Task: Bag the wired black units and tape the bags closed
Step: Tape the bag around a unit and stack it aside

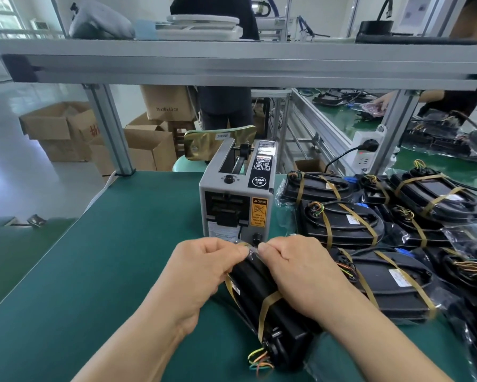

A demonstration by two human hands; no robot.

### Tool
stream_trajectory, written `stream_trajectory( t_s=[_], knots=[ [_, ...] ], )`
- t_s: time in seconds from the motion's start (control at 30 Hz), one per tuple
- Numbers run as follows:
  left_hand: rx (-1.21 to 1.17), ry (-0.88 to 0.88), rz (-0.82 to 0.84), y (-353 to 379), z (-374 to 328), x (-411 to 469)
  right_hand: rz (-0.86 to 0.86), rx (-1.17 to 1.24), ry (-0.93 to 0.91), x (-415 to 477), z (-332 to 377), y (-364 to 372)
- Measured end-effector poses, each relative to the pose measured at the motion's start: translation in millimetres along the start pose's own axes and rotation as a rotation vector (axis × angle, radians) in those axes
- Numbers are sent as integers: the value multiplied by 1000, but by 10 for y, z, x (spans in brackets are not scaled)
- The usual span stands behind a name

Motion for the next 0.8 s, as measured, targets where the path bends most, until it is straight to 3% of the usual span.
stream_trajectory(
  t_s=[0.53, 0.8],
  knots=[
    [177, 77, -111, -49, 63, 90, -22, -64, -32, -78, 147, -4],
    [226, 41, -6, -104, 37, 147, -35, -111, -72, -98, 224, -22]
  ],
)
Point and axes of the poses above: each hand's wrist, its own x-axis towards the middle knuckle, its own y-axis out of the palm, z = x × y, the point moved 5 cm from there along x, towards the middle knuckle, and after that the axes turned 2 degrees about z, right-handed, at the moved point
